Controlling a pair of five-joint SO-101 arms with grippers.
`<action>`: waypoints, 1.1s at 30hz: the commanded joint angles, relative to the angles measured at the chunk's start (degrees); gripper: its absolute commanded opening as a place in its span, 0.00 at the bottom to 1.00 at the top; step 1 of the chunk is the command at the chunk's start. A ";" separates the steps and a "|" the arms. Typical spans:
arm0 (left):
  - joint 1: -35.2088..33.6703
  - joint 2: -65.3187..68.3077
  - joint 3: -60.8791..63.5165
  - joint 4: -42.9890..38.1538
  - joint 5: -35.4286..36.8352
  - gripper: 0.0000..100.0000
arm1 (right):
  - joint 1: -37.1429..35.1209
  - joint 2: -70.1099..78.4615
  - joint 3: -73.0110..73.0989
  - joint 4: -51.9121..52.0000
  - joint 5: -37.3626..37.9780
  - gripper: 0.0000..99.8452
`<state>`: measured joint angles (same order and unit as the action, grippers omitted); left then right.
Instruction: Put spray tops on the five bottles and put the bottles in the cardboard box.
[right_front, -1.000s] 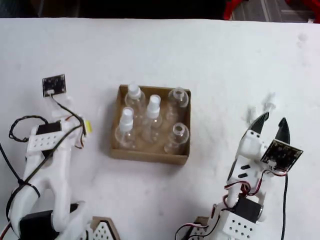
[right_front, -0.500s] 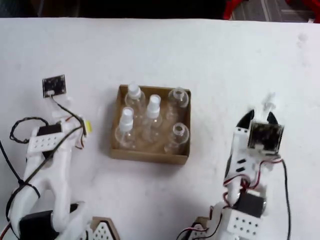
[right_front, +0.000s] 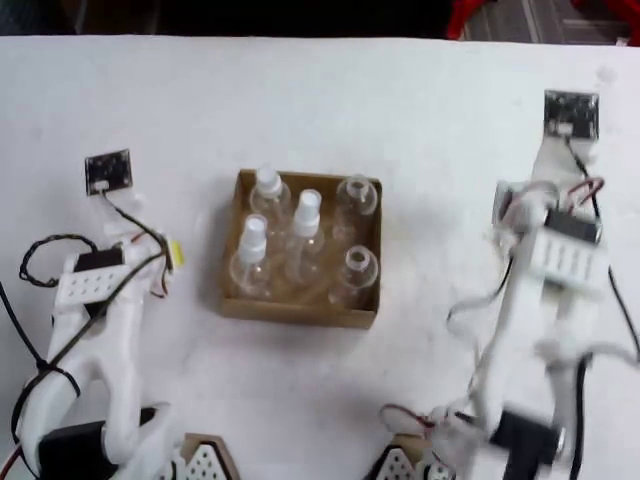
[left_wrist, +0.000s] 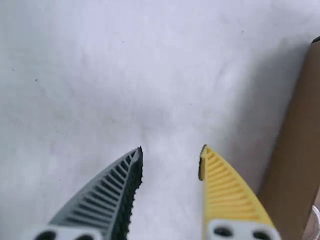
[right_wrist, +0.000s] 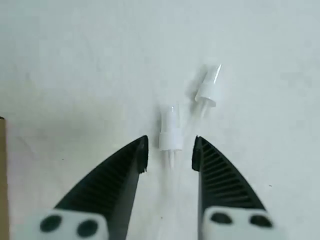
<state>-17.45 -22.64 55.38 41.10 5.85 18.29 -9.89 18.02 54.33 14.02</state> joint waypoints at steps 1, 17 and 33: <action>0.40 -0.13 -0.44 -0.97 -0.79 0.18 | 0.92 16.40 -19.60 9.98 0.62 0.13; 0.57 -0.22 -0.44 -1.05 -0.79 0.18 | 1.71 61.67 -70.33 30.81 0.53 0.12; 0.57 -0.22 -0.44 -1.05 -0.79 0.18 | 0.92 75.03 -98.37 44.70 0.62 0.02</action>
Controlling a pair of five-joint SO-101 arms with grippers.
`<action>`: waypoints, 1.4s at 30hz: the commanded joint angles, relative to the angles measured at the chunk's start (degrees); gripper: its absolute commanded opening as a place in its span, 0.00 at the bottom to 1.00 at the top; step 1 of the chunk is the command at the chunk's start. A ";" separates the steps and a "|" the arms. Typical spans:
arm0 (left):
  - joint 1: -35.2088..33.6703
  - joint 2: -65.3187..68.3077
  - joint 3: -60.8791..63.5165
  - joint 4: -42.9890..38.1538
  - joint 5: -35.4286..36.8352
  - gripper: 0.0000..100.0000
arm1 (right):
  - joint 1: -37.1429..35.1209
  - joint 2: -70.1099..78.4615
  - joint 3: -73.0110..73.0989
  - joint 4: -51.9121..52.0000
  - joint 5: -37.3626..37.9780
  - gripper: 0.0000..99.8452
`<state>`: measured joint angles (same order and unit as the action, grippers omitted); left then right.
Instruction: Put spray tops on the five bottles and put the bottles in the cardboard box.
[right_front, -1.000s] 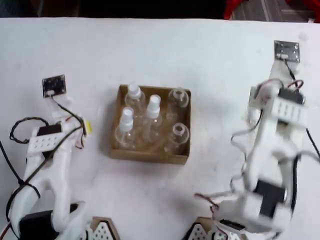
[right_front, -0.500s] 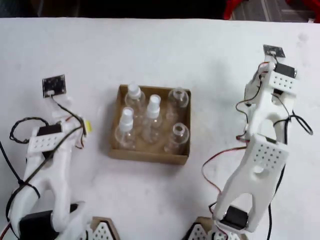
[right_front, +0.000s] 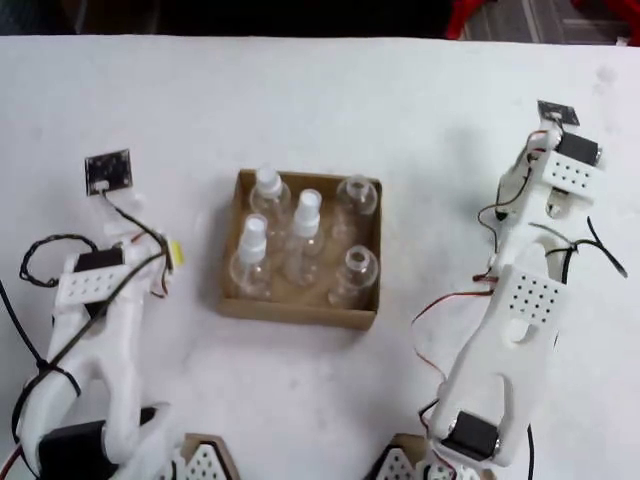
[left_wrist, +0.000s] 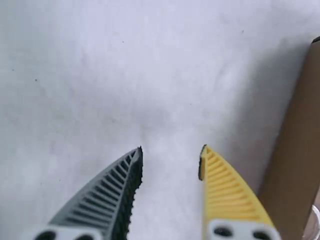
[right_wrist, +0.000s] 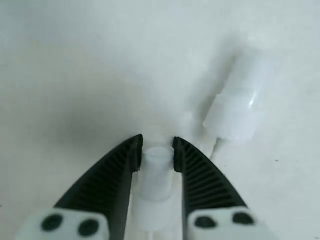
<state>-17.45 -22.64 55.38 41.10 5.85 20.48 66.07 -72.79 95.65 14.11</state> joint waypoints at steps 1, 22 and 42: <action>0.57 -0.22 -0.44 -1.05 -0.79 0.18 | -1.45 -0.92 -9.85 3.38 0.53 0.02; 0.57 -0.48 -0.44 -1.05 -0.79 0.18 | -2.77 -29.85 -8.70 3.82 0.09 0.01; 0.31 -0.57 -0.44 -0.97 -0.79 0.18 | -14.55 -77.14 42.11 -8.84 0.35 0.01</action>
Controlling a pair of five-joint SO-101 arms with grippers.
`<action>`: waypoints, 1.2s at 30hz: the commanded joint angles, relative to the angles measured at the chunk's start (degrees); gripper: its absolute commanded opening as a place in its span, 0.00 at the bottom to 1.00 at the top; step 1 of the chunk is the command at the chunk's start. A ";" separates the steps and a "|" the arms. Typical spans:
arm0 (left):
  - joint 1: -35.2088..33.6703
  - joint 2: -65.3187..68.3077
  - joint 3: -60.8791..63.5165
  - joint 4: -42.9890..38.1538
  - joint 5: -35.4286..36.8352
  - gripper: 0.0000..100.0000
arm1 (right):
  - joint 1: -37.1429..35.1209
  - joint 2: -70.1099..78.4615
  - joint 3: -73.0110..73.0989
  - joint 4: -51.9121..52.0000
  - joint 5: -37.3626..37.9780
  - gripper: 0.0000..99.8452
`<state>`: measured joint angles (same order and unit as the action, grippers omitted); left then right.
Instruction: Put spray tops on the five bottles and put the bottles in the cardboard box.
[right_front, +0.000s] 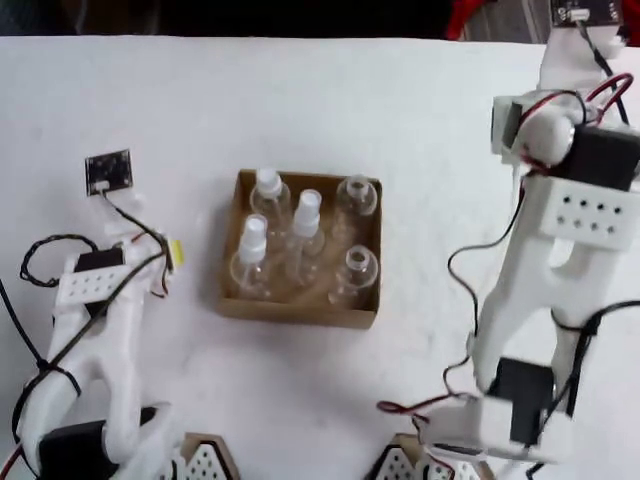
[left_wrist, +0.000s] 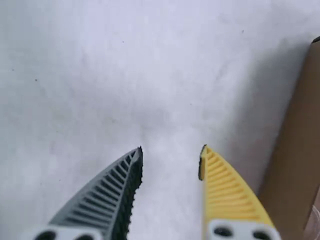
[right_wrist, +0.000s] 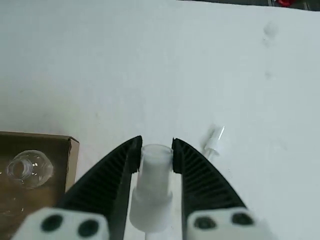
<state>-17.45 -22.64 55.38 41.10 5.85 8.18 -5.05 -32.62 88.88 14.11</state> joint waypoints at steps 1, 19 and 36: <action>0.31 -0.57 -0.44 -0.97 -0.79 0.18 | -3.21 -7.52 3.34 -2.42 0.35 0.01; 0.48 -0.57 -0.44 -0.70 -0.79 0.18 | -12.62 -38.73 45.19 -38.73 0.18 0.01; 0.66 -0.57 -0.44 -0.97 -0.79 0.18 | -26.15 -42.24 72.79 -98.24 14.15 0.01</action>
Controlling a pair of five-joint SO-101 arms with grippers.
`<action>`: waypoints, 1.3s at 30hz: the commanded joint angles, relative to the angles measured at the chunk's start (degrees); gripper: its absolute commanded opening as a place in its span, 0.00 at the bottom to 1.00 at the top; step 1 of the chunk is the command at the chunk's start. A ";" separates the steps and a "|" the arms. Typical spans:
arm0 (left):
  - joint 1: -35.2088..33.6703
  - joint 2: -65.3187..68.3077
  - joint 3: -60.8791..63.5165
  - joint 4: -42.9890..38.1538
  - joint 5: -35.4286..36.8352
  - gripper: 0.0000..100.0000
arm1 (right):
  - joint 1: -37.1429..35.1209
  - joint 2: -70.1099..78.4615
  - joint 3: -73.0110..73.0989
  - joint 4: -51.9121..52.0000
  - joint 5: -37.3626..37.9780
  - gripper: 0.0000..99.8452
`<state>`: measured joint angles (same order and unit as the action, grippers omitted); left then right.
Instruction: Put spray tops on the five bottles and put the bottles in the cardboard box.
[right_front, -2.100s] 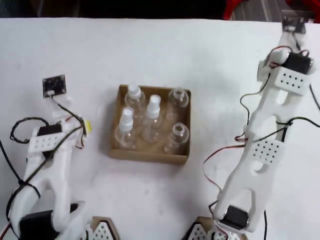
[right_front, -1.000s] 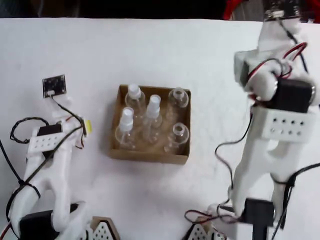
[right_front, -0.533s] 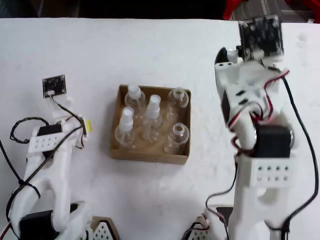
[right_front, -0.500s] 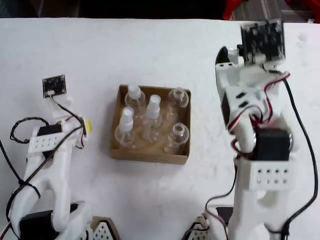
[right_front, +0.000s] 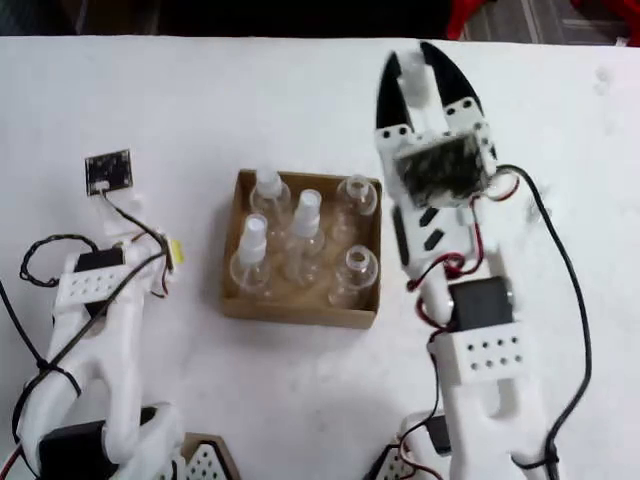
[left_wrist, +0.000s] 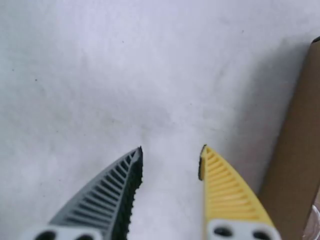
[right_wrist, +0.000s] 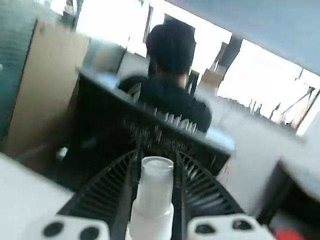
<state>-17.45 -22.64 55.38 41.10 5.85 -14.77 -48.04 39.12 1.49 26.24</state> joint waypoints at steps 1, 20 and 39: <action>0.66 -0.57 -0.53 -0.97 -0.79 0.18 | -4.26 1.80 1.58 -12.44 2.20 0.01; 0.66 -0.57 -0.53 -0.97 -0.79 0.18 | -8.22 4.35 7.82 -13.32 1.67 0.01; 0.48 -0.57 -0.53 -0.97 -0.79 0.18 | -9.27 12.79 8.35 -23.43 1.67 0.01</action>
<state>-17.45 -22.64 55.38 41.10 5.85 -24.09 -37.05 48.18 -18.46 27.56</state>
